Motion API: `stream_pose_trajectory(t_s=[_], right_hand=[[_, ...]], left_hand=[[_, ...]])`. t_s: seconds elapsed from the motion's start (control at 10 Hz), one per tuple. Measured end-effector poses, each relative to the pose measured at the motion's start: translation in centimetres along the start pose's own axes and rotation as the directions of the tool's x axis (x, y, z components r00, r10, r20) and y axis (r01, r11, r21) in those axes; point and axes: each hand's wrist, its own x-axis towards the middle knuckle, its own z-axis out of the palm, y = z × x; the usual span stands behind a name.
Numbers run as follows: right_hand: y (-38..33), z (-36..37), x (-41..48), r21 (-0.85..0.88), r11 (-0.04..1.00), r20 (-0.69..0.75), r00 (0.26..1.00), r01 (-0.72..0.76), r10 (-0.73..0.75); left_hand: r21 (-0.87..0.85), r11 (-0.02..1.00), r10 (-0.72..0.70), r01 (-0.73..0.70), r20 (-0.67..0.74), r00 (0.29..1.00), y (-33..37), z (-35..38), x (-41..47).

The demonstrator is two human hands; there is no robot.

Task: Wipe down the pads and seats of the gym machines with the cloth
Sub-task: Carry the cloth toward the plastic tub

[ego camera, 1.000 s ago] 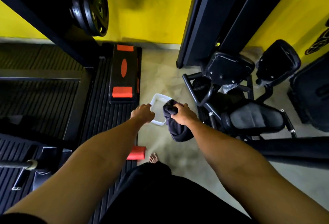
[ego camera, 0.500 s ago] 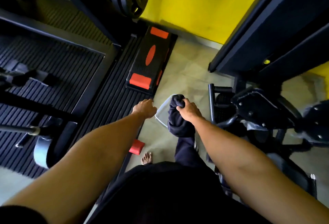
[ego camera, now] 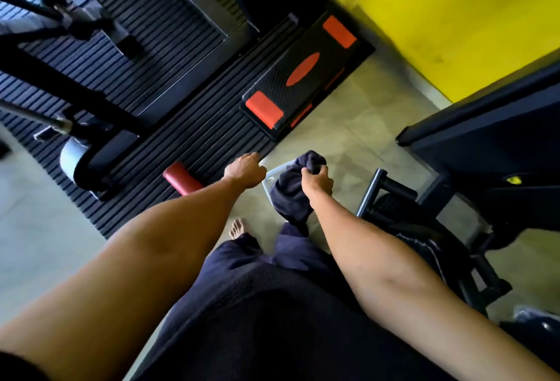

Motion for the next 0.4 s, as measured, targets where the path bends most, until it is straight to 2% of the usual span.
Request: stream_pose_trajectory(t_s=[0.1, 0.2, 0.3, 0.4], right_hand=[[-0.7, 0.4, 2.4, 0.127, 0.991, -0.007, 0.999, -0.034, 0.035], [-0.3, 1.3, 4.7, 0.105, 0.991, -0.009, 0.997, -0.081, 0.082], [-0.4, 1.4, 5.5, 0.009, 0.996, -0.048, 0.995, -0.09, 0.091], [-1.2, 1.2, 5.2, -0.023, 0.998, -0.071, 0.996, -0.06, 0.058]], left_hand=[[-0.02, 1.0, -0.021, 0.021, 0.008, 1.0, 0.6, 0.9, 0.3], [-0.032, 0.999, -0.038, 0.038, 0.004, 0.999, 0.7, 1.2, 0.7], [-0.041, 0.997, -0.07, 0.07, 0.013, 0.997, 0.5, 1.1, 0.5], [-0.04, 0.997, -0.07, 0.07, 0.002, 0.998, 0.1, 1.0, 0.7]])
